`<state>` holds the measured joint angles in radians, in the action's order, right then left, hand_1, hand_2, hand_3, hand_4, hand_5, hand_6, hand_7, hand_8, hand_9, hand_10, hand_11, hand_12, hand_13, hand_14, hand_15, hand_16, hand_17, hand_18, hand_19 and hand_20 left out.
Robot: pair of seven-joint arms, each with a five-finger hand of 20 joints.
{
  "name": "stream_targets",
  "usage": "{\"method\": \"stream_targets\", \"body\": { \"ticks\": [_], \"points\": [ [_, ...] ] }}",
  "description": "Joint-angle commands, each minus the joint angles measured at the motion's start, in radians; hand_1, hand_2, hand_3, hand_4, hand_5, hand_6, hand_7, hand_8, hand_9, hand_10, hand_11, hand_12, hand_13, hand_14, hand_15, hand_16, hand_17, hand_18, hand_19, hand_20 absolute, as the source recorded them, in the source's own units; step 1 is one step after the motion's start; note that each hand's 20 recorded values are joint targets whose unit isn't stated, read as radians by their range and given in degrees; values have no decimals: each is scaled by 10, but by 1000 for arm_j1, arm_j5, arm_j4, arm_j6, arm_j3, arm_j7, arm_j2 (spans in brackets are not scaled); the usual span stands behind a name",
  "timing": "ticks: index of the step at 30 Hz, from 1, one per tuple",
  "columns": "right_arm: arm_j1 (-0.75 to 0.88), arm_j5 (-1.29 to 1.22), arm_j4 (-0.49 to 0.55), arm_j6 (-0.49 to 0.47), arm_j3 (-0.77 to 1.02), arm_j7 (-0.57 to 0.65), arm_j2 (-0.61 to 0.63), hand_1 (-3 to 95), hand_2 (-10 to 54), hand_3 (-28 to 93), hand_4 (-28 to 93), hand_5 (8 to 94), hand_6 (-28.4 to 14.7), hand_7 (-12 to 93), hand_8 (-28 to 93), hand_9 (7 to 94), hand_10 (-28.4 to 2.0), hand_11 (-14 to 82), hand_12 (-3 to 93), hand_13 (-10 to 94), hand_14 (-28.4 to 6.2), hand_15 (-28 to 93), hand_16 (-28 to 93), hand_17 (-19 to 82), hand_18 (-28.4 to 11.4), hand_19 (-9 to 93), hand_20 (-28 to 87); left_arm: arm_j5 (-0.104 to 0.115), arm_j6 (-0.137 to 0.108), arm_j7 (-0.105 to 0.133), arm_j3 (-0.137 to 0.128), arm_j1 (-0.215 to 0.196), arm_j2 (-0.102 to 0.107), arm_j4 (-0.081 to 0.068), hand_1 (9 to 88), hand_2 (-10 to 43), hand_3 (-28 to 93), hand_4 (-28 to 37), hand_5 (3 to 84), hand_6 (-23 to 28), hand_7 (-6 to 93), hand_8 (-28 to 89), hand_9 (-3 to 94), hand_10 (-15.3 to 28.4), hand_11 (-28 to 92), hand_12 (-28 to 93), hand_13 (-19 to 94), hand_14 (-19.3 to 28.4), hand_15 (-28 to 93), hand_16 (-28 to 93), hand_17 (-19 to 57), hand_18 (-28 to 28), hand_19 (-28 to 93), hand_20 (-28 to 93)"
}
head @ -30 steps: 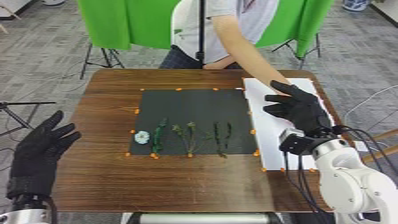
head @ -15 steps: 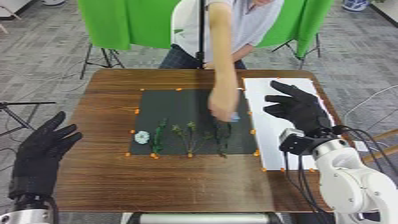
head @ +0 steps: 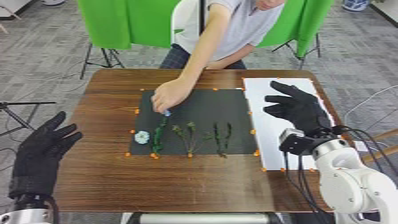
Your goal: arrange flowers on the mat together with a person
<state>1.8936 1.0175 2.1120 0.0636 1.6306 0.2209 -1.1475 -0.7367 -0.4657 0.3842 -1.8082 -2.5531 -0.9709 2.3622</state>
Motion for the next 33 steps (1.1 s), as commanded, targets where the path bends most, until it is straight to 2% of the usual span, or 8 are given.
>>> {"method": "stream_targets", "body": {
  "ticks": [1, 14, 24, 25, 28, 33],
  "points": [
    [7, 7, 1, 3, 1, -2, 0, 212, 60, 763, -250, 470, -8, 127, -109, 491, -192, 165, 147, 414, -200, 535, 83, 71, -230, 534, 147, -2, -8, -7, 6, -6, -3, -2, 211, 57, 799, -283, 370, 79, 142, -103, 346, 196, 283, 93, 236, 264, 574, -118, -95, 214, 508, 108],
    [8, 25, 10, 4, 10, 3, -3, 212, 61, 762, -249, 470, -8, 127, -109, 490, -193, 165, 146, 414, -200, 534, 82, 71, -230, 535, 146, -2, -10, -7, 6, -11, -5, 1, 213, 58, 800, -283, 371, 79, 144, -104, 347, 196, 285, 93, 236, 266, 574, -119, -95, 213, 508, 108],
    [17, 206, 44, 84, 22, 18, 39, 216, 59, 760, -248, 470, -9, 127, -109, 493, -192, 166, 146, 427, -199, 542, 83, 90, -234, 553, 150, -6, -14, -9, 8, -11, -1, 3, 215, 58, 800, -283, 371, 79, 146, -105, 347, 197, 287, 92, 236, 264, 574, -118, -95, 213, 509, 108],
    [15, 243, 48, 97, 20, 36, 45, 217, 59, 759, -248, 470, -10, 127, -109, 493, -192, 166, 146, 430, -199, 545, 84, 94, -234, 558, 151, -2, -17, 0, 9, -18, 0, 5, 215, 58, 800, -283, 371, 79, 146, -104, 348, 197, 287, 92, 236, 264, 574, -119, -95, 213, 509, 108],
    [19, 374, 66, 164, 11, 112, 76, 223, 56, 756, -247, 470, -10, 127, -108, 494, -192, 167, 146, 439, -200, 552, 84, 107, -235, 573, 154, -7, -15, -12, 10, -12, 0, 5, 216, 58, 799, -283, 371, 81, 144, -105, 347, 197, 287, 92, 235, 265, 575, -118, -95, 213, 509, 107],
    [-31, 566, 63, 243, -45, 272, 141, 243, 45, 748, -239, 478, -15, 133, -110, 497, -190, 171, 145, 465, -194, 569, 80, 135, -238, 612, 148, -5, -17, -10, 13, -13, 2, 6, 216, 59, 799, -283, 372, 81, 145, -103, 347, 197, 287, 92, 235, 265, 575, -119, -95, 213, 509, 107]
  ]
}}
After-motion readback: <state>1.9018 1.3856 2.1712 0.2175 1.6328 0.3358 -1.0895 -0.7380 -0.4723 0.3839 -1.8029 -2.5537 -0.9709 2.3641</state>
